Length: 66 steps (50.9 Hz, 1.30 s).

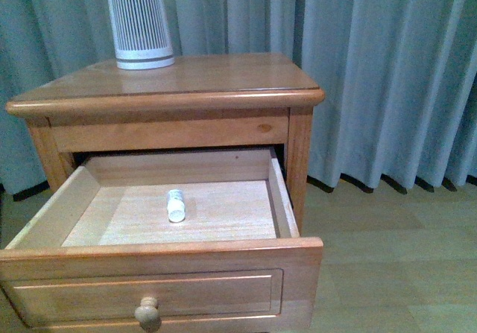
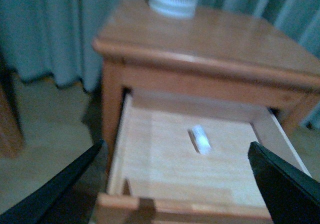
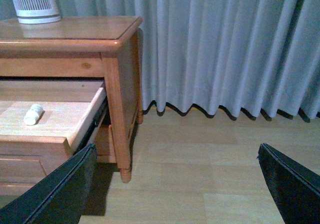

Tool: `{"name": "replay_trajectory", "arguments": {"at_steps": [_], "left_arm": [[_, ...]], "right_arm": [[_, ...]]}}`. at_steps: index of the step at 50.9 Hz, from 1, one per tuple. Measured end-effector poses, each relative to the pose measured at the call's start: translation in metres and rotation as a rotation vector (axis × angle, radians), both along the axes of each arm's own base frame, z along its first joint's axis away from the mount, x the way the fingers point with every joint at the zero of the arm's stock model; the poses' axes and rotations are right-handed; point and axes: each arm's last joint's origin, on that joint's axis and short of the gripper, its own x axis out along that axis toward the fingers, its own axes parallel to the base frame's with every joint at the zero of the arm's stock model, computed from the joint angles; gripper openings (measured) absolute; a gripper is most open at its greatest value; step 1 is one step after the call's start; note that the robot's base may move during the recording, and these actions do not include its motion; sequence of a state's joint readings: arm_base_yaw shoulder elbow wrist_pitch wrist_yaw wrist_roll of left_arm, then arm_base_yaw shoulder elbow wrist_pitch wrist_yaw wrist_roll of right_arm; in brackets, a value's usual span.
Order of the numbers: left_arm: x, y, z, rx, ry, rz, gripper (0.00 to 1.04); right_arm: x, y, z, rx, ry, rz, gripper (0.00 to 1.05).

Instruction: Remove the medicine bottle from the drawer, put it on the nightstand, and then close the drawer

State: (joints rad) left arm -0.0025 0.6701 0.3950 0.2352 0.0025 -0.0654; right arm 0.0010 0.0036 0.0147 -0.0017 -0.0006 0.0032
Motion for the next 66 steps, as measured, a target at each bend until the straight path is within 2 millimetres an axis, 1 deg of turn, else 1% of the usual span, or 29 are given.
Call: {"name": "replay_trajectory", "arguments": {"at_steps": [2, 4, 6, 7, 10, 14, 15, 18, 27, 37, 47, 48, 51, 54, 56, 57, 61, 62, 64, 66], "left_arm": [[-0.012, 0.000, 0.000, 0.016, -0.031, 0.000, 0.63], [-0.022, 0.000, -0.004, 0.033, -0.061, 0.001, 0.52], [-0.024, 0.000, -0.012, 0.040, -0.057, 0.002, 0.43], [-0.025, 0.000, -0.014, 0.042, -0.054, 0.002, 0.42], [-0.027, 0.000, -0.026, 0.046, -0.035, -0.001, 0.31], [-0.030, 0.000, -0.035, 0.051, -0.033, -0.006, 0.17], [-0.031, 0.000, -0.036, 0.051, -0.032, -0.005, 0.15], [-0.034, 0.000, -0.043, 0.050, -0.034, 0.001, 0.03], [-0.042, 0.000, -0.059, 0.055, -0.042, 0.002, 0.03], [-0.046, 0.000, -0.069, 0.055, -0.037, 0.006, 0.03], [-0.050, 0.000, -0.073, 0.055, -0.041, 0.004, 0.03], [-0.050, 0.000, -0.073, 0.055, -0.043, 0.003, 0.03], [-0.051, 0.000, -0.075, 0.055, -0.044, 0.004, 0.03], [-0.052, 0.000, -0.076, 0.055, -0.046, 0.003, 0.03], [-0.053, 0.000, -0.077, 0.055, -0.043, 0.003, 0.03], [-0.053, 0.000, -0.077, 0.055, -0.046, 0.003, 0.03], [-0.057, 0.000, -0.084, 0.055, -0.037, 0.003, 0.03], [-0.059, 0.000, -0.087, 0.055, -0.026, 0.003, 0.03], [-0.062, 0.000, -0.090, 0.055, -0.023, 0.003, 0.03], [-0.063, 0.000, -0.089, 0.055, -0.033, 0.004, 0.03]], "right_arm": [[0.000, 0.000, 0.000, 0.000, 0.000, 0.000, 0.98], [0.000, 0.000, 0.000, 0.000, 0.000, 0.000, 0.98], [0.000, 0.000, 0.000, 0.000, 0.000, 0.000, 0.98], [0.000, 0.000, 0.000, 0.000, 0.000, 0.000, 0.98], [0.000, 0.000, 0.000, 0.000, 0.000, -0.004, 0.98], [0.000, 0.000, 0.000, 0.000, 0.000, -0.004, 0.98], [0.000, 0.000, 0.000, 0.000, 0.000, -0.004, 0.98], [0.000, 0.000, 0.000, 0.000, 0.000, -0.004, 0.98], [0.000, 0.000, 0.000, 0.000, 0.000, 0.000, 0.98], [0.000, 0.000, 0.000, 0.000, 0.000, 0.006, 0.98], [0.000, 0.000, 0.000, 0.000, 0.000, 0.005, 0.98], [0.000, 0.000, 0.000, 0.003, 0.007, 0.012, 0.98], [0.002, 0.000, 0.001, 0.021, 0.126, 0.101, 0.98], [0.014, 0.001, 0.018, 0.049, 0.210, 0.177, 0.98], [0.027, 0.001, 0.036, 0.053, 0.210, 0.184, 0.98], [0.031, 0.001, 0.042, 0.053, 0.204, 0.184, 0.98], [0.067, 0.003, 0.083, 0.037, 0.144, 0.170, 0.98], [0.072, 0.004, 0.087, 0.035, 0.138, 0.169, 0.98], [0.092, 0.008, 0.099, 0.026, 0.119, 0.170, 0.98], [0.113, 0.013, 0.106, 0.017, 0.118, 0.176, 0.98]]}}
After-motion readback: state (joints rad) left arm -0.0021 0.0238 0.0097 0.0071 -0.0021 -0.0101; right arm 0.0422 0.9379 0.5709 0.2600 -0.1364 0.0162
